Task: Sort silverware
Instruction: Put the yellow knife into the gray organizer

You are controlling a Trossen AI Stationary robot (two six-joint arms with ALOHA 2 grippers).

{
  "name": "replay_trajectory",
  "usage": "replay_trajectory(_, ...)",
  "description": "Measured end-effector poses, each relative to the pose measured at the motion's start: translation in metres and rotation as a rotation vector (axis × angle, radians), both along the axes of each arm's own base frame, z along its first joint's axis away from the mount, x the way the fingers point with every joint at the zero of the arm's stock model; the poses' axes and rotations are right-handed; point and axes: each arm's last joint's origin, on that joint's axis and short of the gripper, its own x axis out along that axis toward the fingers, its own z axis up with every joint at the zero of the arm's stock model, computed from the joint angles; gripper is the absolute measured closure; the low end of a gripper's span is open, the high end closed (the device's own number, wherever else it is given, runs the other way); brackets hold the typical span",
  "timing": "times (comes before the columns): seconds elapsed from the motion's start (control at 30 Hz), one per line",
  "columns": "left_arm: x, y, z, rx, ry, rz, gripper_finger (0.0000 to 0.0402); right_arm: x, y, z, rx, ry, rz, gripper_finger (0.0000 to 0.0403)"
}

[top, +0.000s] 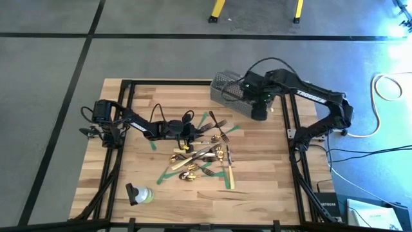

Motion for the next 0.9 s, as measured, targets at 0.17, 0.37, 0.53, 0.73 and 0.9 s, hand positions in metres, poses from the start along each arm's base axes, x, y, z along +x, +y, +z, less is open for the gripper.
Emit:
replay_trajectory(0.17,0.000,0.000,0.000,0.001,-0.001,-0.001,0.0353,-0.009,0.001,0.013,-0.136,-0.153,-0.106,0.0217)
replay_trajectory(0.37,0.000,0.000,0.000,0.001,-0.001,-0.001,0.0353,-0.016,0.000,-0.015,-0.223,-0.163,-0.268,0.0192)
replay_trajectory(0.53,0.000,0.000,0.000,0.004,-0.001,-0.002,0.0353,-0.019,-0.001,-0.037,-0.285,-0.154,-0.372,0.0193)
replay_trajectory(0.73,0.000,0.000,0.000,0.002,-0.001,-0.001,0.0353,-0.017,-0.004,-0.060,-0.372,-0.177,-0.431,0.0198)
replay_trajectory(0.9,0.000,0.000,0.000,0.002,-0.001,-0.001,0.0353,-0.016,-0.002,-0.073,-0.389,-0.189,-0.452,0.0199)
